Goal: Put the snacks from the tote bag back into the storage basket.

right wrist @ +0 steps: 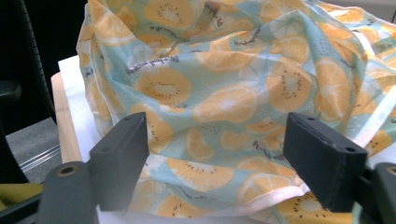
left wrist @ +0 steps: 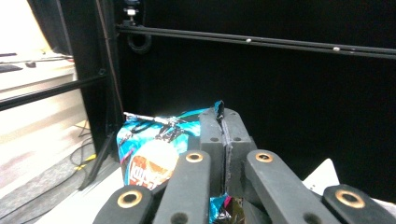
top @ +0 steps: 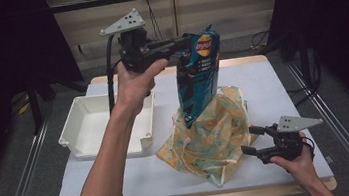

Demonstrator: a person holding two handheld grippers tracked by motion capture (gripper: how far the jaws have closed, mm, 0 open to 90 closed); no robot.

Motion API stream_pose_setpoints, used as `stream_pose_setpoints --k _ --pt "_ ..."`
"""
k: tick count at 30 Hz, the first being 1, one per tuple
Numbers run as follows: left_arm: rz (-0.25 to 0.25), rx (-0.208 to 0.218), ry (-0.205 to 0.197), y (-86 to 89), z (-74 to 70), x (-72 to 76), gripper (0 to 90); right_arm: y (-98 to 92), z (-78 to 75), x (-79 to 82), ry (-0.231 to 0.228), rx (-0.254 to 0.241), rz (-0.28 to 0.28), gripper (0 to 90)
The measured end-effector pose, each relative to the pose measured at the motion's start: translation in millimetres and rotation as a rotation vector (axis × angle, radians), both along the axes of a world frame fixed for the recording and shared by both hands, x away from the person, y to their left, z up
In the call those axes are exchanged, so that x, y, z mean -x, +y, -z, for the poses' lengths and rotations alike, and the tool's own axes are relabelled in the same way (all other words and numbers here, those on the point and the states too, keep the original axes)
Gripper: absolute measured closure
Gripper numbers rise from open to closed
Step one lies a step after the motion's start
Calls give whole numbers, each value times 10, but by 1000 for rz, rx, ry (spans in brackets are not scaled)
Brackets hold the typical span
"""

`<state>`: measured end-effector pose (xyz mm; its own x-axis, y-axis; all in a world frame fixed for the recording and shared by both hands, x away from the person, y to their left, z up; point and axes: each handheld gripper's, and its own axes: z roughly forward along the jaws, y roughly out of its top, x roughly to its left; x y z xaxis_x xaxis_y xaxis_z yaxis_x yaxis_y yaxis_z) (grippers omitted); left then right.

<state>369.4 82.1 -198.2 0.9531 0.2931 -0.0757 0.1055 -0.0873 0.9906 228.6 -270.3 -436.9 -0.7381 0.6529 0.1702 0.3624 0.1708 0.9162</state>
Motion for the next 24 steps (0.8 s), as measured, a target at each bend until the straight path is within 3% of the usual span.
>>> stream_pose_setpoints --k 10,24 --pt "-87 -9 -8 451 -7 -10 897 29 4 0 -3 6 4 187" --pt "-192 -42 15 987 183 19 897 80 5 24 -4 12 7 121"
